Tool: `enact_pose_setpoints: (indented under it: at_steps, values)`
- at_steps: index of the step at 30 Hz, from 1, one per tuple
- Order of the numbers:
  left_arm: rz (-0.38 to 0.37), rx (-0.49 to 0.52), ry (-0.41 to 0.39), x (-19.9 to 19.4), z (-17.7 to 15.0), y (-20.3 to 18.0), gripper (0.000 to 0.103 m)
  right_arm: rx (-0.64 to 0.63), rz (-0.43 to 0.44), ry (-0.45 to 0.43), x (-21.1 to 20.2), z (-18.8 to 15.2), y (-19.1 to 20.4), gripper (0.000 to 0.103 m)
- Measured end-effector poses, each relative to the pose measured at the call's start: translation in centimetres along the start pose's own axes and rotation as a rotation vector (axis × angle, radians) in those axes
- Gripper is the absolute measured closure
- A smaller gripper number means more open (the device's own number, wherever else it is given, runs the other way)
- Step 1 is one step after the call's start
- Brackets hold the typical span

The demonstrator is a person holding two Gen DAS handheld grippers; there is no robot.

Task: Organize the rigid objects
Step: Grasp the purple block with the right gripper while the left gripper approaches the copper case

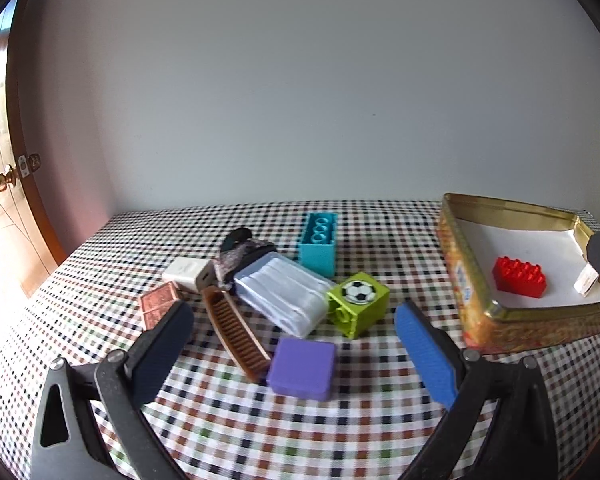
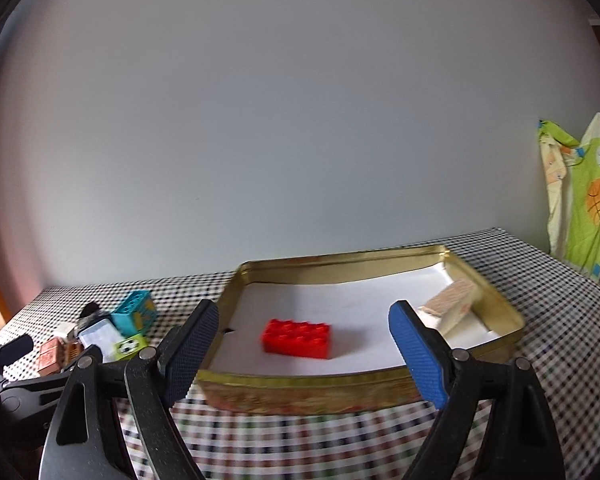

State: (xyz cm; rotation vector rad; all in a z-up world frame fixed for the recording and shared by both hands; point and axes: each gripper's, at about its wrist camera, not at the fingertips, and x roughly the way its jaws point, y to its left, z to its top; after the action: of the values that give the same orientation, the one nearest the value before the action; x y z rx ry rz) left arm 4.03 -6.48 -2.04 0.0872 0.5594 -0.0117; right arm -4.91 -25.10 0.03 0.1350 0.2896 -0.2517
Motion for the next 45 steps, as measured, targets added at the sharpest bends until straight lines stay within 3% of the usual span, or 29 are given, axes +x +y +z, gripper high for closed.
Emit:
enact_pose_setpoints:
  at_steps: [9, 15, 23, 24, 34, 37, 40, 45]
  values:
    - [0.053, -0.048, 0.031, 1.7, 0.0, 5.4, 0.001, -0.003, 0.083, 0.061, 0.5, -0.9, 4.1, 0.014]
    - [0.128, -0.085, 0.040, 2.7, 0.0, 9.6, 0.001, -0.031, 0.140, 0.122, 1.2, -1.4, 6.9, 0.014]
    - [0.192, -0.133, 0.064, 4.6, 0.1, 14.3, 0.001, -0.058, 0.231, 0.267, 3.2, -2.4, 10.8, 0.014]
    - [0.176, -0.131, 0.043, 4.7, 0.1, 14.8, 0.001, -0.065, 0.245, 0.289, 3.5, -2.6, 11.4, 0.014]
    - [0.189, -0.233, 0.097, 7.2, 0.2, 19.2, 0.001, -0.171, 0.315, 0.472, 5.6, -4.8, 16.7, 0.015]
    - [0.183, -0.245, 0.113, 7.6, 0.2, 19.8, 0.001, -0.206, 0.307, 0.519, 6.3, -5.4, 17.7, 0.019]
    - [0.180, -0.242, 0.117, 8.0, 0.3, 20.0, 0.001, -0.223, 0.309, 0.562, 6.9, -5.9, 18.1, 0.034]
    - [0.179, -0.230, 0.111, 8.0, 0.4, 19.7, 0.001, -0.247, 0.307, 0.576, 7.5, -6.0, 17.9, 0.040]
